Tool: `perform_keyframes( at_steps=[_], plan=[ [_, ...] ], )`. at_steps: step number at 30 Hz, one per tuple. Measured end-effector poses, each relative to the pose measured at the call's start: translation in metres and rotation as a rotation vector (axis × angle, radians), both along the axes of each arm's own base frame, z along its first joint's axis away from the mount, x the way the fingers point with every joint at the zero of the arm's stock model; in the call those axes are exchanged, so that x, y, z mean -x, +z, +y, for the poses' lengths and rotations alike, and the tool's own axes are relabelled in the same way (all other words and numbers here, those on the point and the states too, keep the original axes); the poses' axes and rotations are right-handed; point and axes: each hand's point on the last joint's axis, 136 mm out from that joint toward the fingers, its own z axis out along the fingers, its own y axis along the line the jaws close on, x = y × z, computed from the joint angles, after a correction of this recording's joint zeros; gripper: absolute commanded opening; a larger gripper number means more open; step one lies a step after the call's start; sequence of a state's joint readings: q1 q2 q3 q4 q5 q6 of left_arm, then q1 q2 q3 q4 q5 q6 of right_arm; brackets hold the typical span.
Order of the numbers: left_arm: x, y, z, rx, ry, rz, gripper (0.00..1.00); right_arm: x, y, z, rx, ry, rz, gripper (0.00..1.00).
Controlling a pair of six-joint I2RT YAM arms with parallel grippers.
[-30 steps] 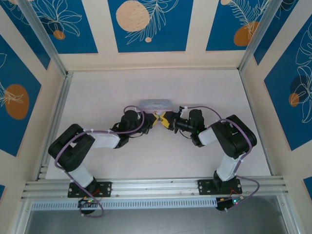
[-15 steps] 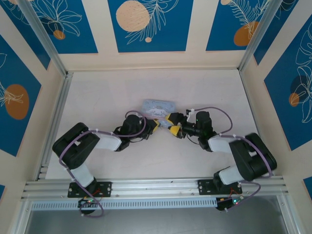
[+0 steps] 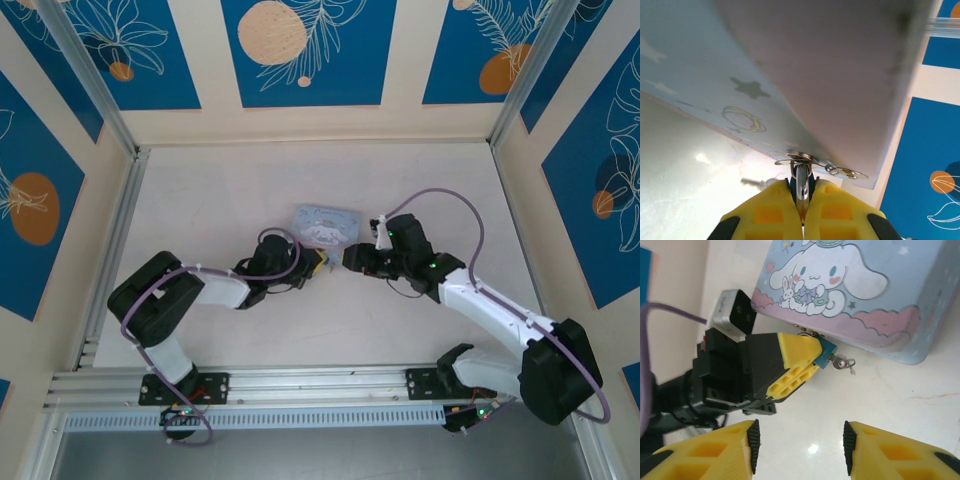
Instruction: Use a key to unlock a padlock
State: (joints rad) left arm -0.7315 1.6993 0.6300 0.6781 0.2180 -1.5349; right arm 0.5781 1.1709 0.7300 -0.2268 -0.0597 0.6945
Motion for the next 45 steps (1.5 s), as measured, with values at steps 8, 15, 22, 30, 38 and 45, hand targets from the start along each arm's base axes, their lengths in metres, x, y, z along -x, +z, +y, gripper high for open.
perform_keyframes(
  at_steps=[8, 15, 22, 30, 38, 45],
  plan=[
    [0.006, -0.006, -0.002, -0.027, -0.03, 0.055, 0.0, 0.008, -0.033, 0.019, 0.356, 0.181, -0.096, 0.41],
    [0.011, -0.008, -0.006, -0.036, -0.06, 0.094, 0.0, 0.007, -0.047, 0.02, 0.492, 0.275, -0.156, 0.35],
    [0.012, -0.004, -0.01, -0.028, -0.083, 0.106, 0.0, 0.006, -0.057, 0.025, 0.534, 0.329, -0.177, 0.36],
    [0.013, -0.001, -0.013, -0.023, -0.098, 0.115, 0.0, 0.0, -0.067, 0.027, 0.566, 0.338, -0.177, 0.36],
    [0.012, 0.001, -0.014, -0.017, -0.101, 0.115, 0.0, -0.007, -0.072, 0.03, 0.598, 0.333, -0.186, 0.35],
    [0.011, 0.0, -0.013, -0.019, -0.095, 0.117, 0.0, -0.013, -0.074, 0.028, 0.624, 0.316, -0.194, 0.27]
  ],
)
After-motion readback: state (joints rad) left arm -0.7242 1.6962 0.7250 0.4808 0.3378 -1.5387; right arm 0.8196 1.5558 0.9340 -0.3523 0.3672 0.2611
